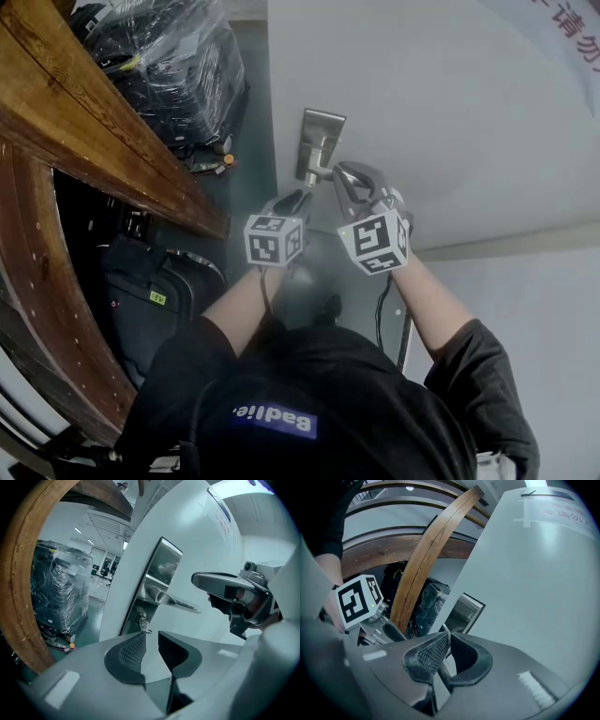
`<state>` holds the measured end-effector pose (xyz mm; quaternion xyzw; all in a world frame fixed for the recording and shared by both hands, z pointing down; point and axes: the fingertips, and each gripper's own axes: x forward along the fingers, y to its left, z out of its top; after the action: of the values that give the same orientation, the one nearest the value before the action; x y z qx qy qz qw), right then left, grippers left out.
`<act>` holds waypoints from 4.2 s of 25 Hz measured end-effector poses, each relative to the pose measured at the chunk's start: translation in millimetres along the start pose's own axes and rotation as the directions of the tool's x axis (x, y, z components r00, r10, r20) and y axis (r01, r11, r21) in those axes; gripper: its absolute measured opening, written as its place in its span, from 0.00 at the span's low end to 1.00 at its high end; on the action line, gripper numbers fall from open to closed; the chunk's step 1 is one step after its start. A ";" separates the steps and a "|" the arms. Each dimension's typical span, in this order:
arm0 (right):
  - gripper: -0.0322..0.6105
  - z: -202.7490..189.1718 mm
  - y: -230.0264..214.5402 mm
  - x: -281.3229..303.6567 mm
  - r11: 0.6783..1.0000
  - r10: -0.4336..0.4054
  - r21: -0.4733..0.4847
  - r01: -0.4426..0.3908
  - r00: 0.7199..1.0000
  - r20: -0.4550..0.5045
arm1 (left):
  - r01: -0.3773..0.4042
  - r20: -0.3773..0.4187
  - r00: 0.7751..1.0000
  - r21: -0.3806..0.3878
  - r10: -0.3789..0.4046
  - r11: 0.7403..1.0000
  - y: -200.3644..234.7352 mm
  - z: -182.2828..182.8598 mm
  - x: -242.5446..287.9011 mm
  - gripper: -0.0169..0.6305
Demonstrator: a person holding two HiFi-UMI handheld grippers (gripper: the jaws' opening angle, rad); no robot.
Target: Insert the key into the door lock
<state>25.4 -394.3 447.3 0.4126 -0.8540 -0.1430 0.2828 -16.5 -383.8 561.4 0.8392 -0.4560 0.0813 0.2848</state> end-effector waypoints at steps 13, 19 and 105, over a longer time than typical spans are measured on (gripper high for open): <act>0.10 -12.9 3.1 7.6 0.991 0.007 -0.133 -0.013 0.999 -0.042 | 0.000 0.001 1.000 -0.147 0.000 0.989 13.0 -0.6 12.2 0.21; 0.10 -17.7 2.4 10.5 0.989 0.016 -0.145 -0.023 0.999 -0.047 | 0.011 0.013 1.000 -0.180 -0.009 0.984 14.7 4.3 17.8 0.21; 0.16 -21.9 44.0 17.2 0.829 0.072 -0.551 -0.094 0.995 -0.063 | 0.384 0.396 0.914 -0.770 -0.090 0.509 10.4 -4.9 31.9 0.09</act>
<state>2.6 -380.8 492.1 0.2786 -0.7876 -0.3630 0.4126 -6.2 -408.4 582.2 0.6578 -0.3563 -0.3165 0.5833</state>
